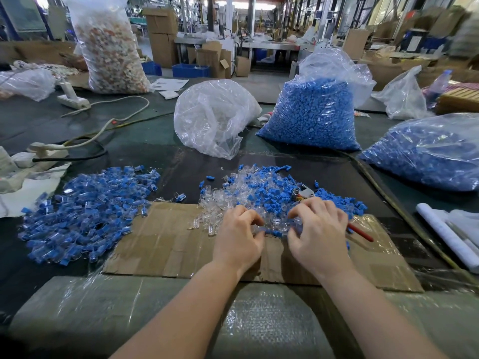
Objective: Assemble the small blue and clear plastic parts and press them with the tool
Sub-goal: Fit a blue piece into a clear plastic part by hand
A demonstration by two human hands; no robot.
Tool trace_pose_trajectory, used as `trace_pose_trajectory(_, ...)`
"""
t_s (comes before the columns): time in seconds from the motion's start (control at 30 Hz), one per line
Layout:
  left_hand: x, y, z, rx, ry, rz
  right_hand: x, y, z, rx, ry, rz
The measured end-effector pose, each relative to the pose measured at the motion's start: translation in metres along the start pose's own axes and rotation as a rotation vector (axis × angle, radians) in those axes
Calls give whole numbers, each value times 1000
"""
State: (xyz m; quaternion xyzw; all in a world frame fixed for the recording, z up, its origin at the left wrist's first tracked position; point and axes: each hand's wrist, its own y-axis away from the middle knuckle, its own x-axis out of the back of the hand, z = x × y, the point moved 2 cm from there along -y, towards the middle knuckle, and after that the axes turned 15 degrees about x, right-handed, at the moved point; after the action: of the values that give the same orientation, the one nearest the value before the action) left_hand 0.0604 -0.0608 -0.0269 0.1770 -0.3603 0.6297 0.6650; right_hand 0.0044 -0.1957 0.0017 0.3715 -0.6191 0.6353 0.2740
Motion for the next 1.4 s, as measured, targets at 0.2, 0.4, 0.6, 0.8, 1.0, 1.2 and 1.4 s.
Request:
trace_pose_trajectory(0.2, -4, 0, 1, -2, -12, 34, -11, 7, -10, 32, 29, -94)
trace_pose_trajectory(0.4, -9, -8, 6, 43, -32, 27, -16, 8, -12, -4, 69, -71)
trace_pose_trajectory(0.6, -10, -10, 9, 31, -26, 22, -20, 9, -15, -43, 67, -35)
trace_pose_trajectory(0.8, -12, -10, 14, -29, -91, -62, -24, 8, -16, -56, 73, 13)
trace_pose_trajectory(1.0, -13, -12, 16, -27, -90, -81, -24, 8, -16, -54, 99, -23)
trace_pose_trajectory(1.2, -10, -10, 15, -32, -32, -29, -25, 10, -16, -50, 129, -44)
trace_pose_trajectory(1.4, 1, -8, 12, 12, 95, 13, -23, 8, -19, -66, 113, -55)
